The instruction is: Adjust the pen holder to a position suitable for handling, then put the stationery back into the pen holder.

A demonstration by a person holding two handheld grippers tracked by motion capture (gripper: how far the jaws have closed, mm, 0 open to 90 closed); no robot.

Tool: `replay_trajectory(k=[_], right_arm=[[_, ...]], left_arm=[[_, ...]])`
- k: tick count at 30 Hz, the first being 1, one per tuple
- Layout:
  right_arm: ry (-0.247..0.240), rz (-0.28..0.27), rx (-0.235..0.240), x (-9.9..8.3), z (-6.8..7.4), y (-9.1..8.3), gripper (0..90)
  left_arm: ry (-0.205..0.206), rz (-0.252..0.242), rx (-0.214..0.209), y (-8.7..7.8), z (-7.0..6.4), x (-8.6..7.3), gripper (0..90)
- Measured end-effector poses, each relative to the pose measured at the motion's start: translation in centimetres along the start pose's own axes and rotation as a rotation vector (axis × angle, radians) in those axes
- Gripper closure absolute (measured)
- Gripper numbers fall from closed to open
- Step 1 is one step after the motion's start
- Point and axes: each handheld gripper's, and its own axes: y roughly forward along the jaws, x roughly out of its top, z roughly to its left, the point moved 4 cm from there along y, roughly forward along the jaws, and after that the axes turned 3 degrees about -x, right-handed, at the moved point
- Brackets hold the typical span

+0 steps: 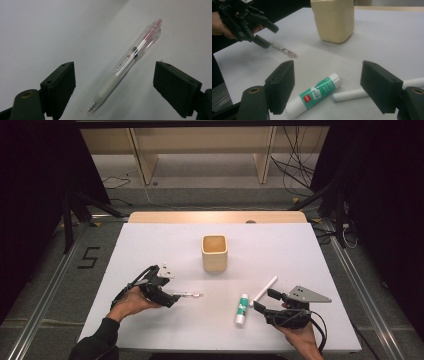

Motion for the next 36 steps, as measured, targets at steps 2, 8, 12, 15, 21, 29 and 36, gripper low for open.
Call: replay_trajectory(k=[2,8,12,15,21,29,36], right_arm=[[0.0,0.0,0.0,0.0,0.0,0.0,27.6],[0.002,0.002,-0.003,-0.2,0.1,-0.2,27.4],[0.0,0.004,-0.001,-0.2,0.2,-0.1,27.4],[0.0,0.009,0.003,-0.3,0.2,-0.1,27.4],[-0.001,0.015,0.006,-0.4,0.3,0.1,27.5],[-0.002,0.018,0.009,-0.4,0.3,0.1,27.6],[-0.003,0.019,0.012,-0.4,0.3,0.2,27.7]], left_arm=[[0.014,0.015,-0.003,0.0,0.0,0.1,18.4],[0.058,0.063,-0.012,0.2,-0.2,0.3,19.0],[0.072,0.083,-0.018,0.2,-0.2,0.3,19.6],[0.08,0.102,-0.025,0.2,-0.2,0.3,20.5],[0.112,0.14,-0.039,0.4,-0.2,0.6,24.5],[0.185,0.206,-0.031,0.4,0.1,1.3,34.4],[0.207,0.243,-0.049,1.0,0.2,1.6,41.0]])
